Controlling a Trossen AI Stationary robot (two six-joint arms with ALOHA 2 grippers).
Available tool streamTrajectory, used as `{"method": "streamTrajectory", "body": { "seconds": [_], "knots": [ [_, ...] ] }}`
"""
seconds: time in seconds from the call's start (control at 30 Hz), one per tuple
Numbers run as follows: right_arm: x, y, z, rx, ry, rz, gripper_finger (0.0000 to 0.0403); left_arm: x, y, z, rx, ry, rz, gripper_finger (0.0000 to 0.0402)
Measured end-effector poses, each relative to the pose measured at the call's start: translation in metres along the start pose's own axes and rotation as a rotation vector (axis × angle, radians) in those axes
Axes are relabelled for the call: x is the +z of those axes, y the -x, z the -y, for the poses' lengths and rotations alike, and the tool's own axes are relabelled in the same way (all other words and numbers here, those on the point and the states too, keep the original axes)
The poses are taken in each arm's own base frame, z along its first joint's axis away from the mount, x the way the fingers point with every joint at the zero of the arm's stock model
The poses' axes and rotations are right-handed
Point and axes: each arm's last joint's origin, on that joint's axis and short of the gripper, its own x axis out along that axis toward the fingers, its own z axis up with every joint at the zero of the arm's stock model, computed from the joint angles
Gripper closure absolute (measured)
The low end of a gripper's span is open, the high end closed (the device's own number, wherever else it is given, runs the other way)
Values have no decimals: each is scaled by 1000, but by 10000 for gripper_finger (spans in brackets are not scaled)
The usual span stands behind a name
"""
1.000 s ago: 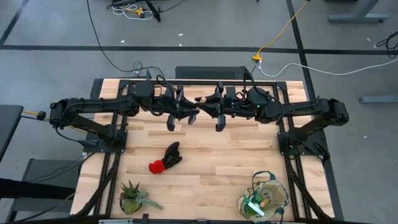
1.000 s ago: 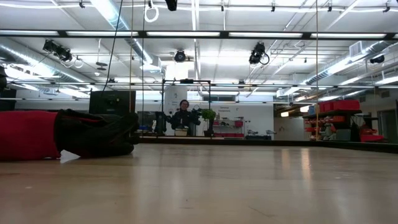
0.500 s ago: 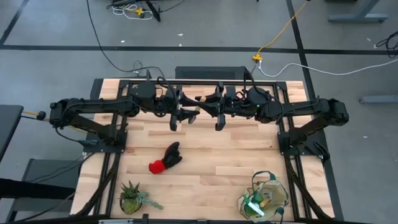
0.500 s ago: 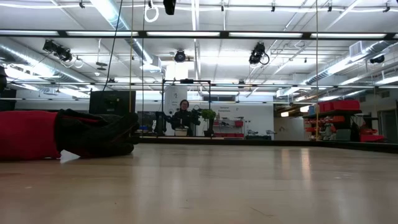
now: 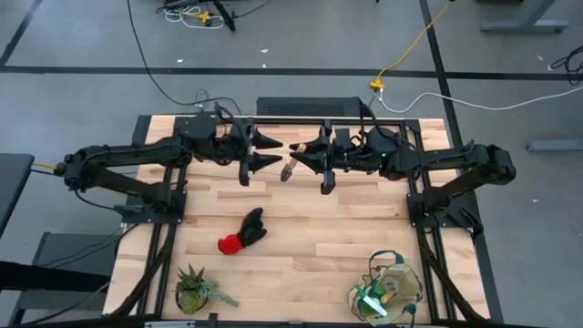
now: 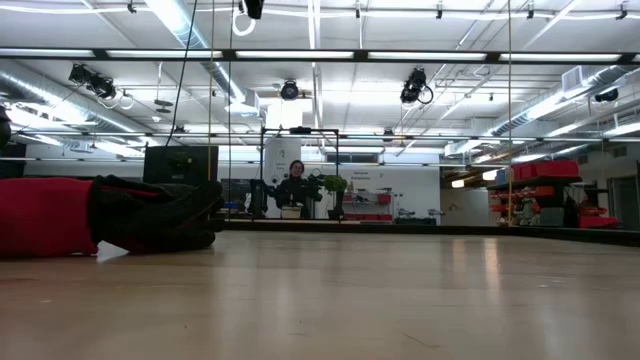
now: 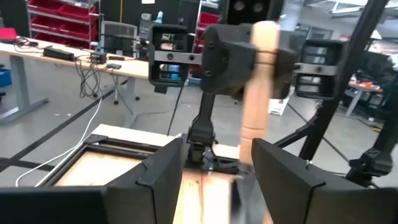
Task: Pick & Place Garden tools in Gardening bag
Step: Put the brown hand trowel into the gardening bag
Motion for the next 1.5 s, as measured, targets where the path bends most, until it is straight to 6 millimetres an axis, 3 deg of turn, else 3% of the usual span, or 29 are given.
{"method": "streamTrajectory", "body": {
  "seconds": [0.27, 0.53, 0.93, 1.2, 1.5],
  "knots": [
    [17, 16, -2, -3, 16, -14, 344, 10, 13, 3, -4, -2, 35, 218],
    [34, 35, -4, -6, 63, -22, 344, 9, 13, 3, -27, -1, 23, 220],
    [45, 51, -5, -35, 72, -52, 344, 8, 13, 3, -25, -3, 15, 220],
    [61, 76, -7, -27, 102, -67, 344, 10, 15, 4, -26, -5, 21, 220],
    [73, 105, -13, 94, 102, -118, 344, 9, 15, 4, -22, 0, 15, 220]
  ]
}}
